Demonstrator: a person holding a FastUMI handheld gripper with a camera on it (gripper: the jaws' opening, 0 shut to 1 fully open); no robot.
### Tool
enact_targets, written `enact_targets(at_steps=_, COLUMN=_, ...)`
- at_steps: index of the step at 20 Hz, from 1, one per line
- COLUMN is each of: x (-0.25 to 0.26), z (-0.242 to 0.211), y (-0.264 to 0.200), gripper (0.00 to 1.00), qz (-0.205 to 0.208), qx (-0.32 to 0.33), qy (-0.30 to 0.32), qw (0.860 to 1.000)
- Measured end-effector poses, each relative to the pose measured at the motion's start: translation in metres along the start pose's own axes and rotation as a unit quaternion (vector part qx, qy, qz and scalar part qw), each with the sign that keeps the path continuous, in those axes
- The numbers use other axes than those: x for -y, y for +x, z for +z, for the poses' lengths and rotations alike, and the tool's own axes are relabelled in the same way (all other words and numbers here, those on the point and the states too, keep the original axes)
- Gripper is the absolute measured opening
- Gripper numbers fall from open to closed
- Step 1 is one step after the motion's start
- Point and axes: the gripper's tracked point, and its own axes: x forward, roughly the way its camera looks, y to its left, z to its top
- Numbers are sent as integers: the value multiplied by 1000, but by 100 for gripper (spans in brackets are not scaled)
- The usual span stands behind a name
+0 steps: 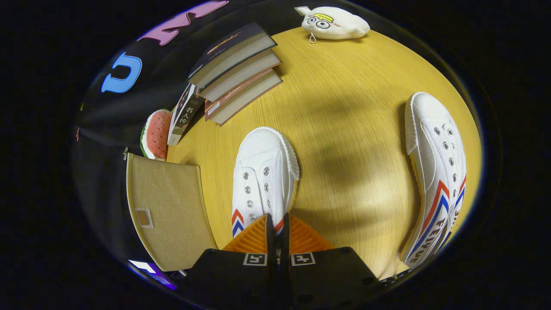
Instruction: Open the storage box then place both shoes into the box .Put the left shoe in first, then the right shoe, with the right side of both shoes facing outward in a uniform manner.
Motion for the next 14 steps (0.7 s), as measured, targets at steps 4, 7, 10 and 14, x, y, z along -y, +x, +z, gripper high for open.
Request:
enact_targets(at_steps=4, x=-17, z=3, y=-23, gripper=5, qz=18, qx=24, qy=22, qw=999)
enact_targets(at_steps=7, x=-31, z=6, y=-38, gripper=5, qz=36, qx=38, qy=48, qw=997)
enact_targets(at_steps=10, x=-56, z=10, y=-65, gripper=6, qz=65, qx=53, qy=65, qw=994)
enact_targets(at_steps=14, x=-92, z=17, y=-108, gripper=6, qz=93, qx=76, qy=52, qw=991)
